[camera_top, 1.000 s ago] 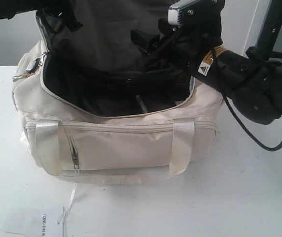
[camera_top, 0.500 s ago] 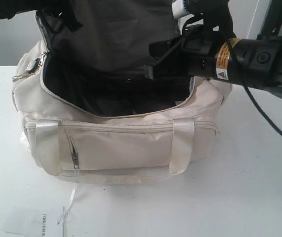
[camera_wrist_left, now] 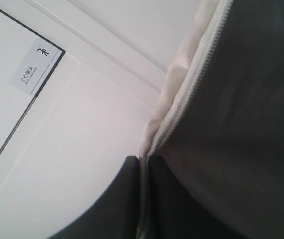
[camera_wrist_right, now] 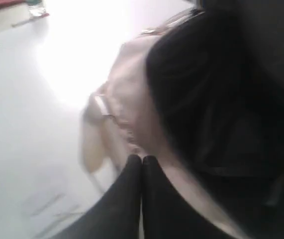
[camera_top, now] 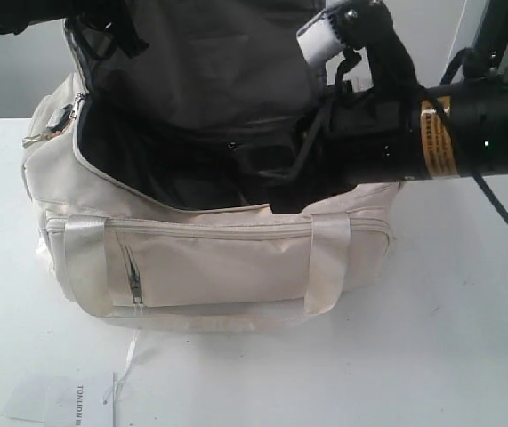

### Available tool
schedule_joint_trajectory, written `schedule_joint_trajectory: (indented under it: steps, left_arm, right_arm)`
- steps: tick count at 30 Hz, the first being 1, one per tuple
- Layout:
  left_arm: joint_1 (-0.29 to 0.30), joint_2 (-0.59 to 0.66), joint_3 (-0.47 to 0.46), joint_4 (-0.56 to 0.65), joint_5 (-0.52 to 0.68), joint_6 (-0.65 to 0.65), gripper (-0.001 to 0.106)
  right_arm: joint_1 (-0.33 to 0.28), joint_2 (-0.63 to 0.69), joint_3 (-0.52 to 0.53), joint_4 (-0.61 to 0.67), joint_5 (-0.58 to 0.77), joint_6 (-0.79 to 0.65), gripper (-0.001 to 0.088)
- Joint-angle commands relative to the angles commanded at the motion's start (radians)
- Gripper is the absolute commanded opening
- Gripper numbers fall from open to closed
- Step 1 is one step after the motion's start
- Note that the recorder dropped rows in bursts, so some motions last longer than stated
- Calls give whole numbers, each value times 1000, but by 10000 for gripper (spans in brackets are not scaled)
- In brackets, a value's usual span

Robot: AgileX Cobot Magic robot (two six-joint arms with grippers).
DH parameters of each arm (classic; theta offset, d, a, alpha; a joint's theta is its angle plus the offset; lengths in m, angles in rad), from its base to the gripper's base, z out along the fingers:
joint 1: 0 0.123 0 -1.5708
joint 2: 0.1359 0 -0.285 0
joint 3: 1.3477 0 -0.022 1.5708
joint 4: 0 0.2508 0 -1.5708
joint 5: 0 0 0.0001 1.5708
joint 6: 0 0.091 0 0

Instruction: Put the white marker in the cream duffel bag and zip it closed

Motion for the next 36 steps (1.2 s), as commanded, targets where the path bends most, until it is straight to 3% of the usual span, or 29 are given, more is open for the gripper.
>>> schedule_joint_trajectory:
  steps: [7,9,10,12,19,22,25,36]
  left_arm:
    - [0,0,0,0,0,0,131]
    - [0,0,0,0,0,0,131]
    - [0,0,0,0,0,0,131]
    - [0,0,0,0,0,0,131]
    - [0,0,0,0,0,0,131]
    - [0,0,0,0,0,0,131]
    - [0,0,0,0,0,0,131]
    - [0,0,0,0,0,0,131]
  right_arm:
    - [-2,-46,0,16,899,-220,0]
    - [-6,-46,0,111,1013,-356,0]
    - [-17,-46,0,225,1042,-479,0]
    - [-25,-46,0,447,1044,-649,0]
    - [-25,-46,2,1630,1106,-1400,0]
    - [-20,-46,10,1954,1135,-1654,0]
    - [-20,-46,29,2062,1097,-1756,0]
    - [-20,-46,38,2037,990,-1844,0]
